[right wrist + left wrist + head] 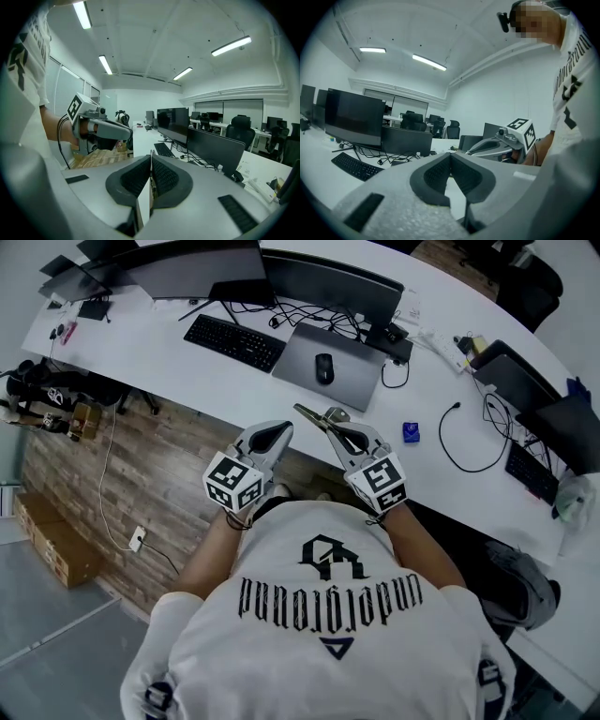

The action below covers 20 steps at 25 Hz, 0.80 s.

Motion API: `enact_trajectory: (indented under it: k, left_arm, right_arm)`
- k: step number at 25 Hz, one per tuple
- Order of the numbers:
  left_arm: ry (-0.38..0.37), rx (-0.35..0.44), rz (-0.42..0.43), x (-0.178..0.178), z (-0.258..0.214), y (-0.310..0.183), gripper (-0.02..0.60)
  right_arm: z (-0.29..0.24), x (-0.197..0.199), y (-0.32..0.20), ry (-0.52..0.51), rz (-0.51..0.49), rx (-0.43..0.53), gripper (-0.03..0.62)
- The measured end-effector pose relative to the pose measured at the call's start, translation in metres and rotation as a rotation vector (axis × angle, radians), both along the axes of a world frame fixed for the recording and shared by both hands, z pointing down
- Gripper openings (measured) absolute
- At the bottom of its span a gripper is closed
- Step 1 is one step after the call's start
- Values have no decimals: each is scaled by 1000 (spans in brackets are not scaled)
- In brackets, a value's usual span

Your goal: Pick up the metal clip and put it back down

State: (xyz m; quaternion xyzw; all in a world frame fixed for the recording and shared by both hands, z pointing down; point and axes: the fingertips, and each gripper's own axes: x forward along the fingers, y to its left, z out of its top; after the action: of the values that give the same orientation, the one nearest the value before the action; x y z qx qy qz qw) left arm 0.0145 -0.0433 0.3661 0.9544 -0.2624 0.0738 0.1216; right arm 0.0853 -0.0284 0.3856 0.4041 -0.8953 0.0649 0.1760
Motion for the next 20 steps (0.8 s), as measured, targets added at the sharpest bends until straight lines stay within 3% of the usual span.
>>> enact_trajectory:
  k: [9,20]
  left_arm:
    - [56,-1,19,-28,-6,-14,12]
    - [47,-13,92,-92,-1,-28,12]
  right_arm:
    - [-2,-23,-3,23,63,-21,20]
    - [-4,-79,-26,35,128,-9,20]
